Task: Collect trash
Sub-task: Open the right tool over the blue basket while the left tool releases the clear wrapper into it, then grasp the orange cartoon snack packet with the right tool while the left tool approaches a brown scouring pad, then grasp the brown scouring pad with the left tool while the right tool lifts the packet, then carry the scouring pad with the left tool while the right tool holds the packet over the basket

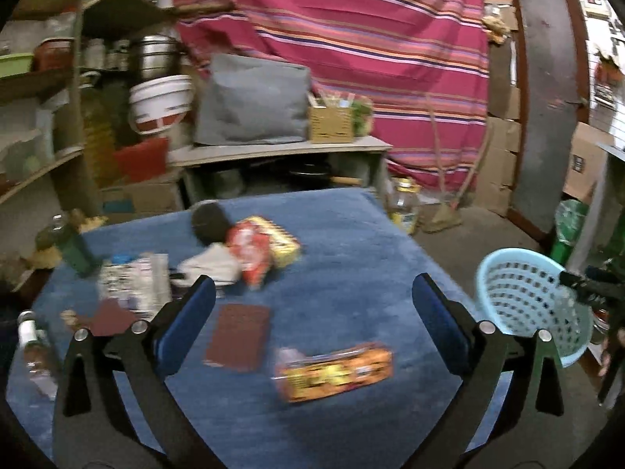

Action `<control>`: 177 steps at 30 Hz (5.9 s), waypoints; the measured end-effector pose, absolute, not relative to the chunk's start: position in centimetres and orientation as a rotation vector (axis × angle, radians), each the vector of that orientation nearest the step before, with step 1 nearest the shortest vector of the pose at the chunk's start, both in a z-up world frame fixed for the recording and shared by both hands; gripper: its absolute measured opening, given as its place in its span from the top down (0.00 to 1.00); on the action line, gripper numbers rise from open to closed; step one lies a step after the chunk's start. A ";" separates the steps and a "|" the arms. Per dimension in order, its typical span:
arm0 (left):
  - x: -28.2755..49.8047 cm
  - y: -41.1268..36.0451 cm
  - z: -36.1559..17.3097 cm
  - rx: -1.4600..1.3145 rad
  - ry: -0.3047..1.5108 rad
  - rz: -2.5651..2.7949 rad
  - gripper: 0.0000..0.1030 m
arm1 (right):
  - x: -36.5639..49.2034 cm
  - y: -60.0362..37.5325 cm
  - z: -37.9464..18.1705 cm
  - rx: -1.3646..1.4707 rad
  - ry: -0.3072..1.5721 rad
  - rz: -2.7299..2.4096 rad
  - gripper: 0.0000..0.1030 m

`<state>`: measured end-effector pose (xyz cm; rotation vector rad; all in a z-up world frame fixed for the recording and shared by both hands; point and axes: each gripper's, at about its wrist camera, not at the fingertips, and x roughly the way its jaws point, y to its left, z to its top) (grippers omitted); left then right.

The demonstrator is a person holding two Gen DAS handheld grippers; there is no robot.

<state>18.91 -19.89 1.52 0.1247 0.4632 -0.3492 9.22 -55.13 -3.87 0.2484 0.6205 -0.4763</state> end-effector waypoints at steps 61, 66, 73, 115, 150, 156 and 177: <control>25.4 -0.8 -3.5 0.026 0.590 -0.024 0.05 | 21.3 -28.3 -4.9 0.023 0.672 -0.160 0.06; 25.1 -0.5 -3.5 0.034 0.584 -0.007 0.05 | 21.9 -26.2 -5.8 -0.009 0.717 -0.145 0.06; 25.1 0.3 -3.6 0.015 0.600 -0.017 0.05 | 22.4 -25.8 -6.6 -0.001 0.763 -0.171 0.04; 26.6 -10.0 -5.4 0.028 0.699 -0.208 0.05 | 21.9 -33.2 -5.0 0.161 0.728 -0.177 0.09; 24.5 -20.6 -2.4 0.113 0.651 -0.360 0.47 | 15.3 -45.2 -1.9 0.092 0.600 -0.321 0.09; 22.3 -27.9 -1.7 0.164 0.607 -0.458 0.47 | 12.4 -52.0 -3.3 0.159 0.634 -0.429 0.09; 19.6 -39.8 -4.7 0.234 0.637 -0.635 0.47 | 11.5 -58.1 -7.3 0.288 0.741 -0.471 0.05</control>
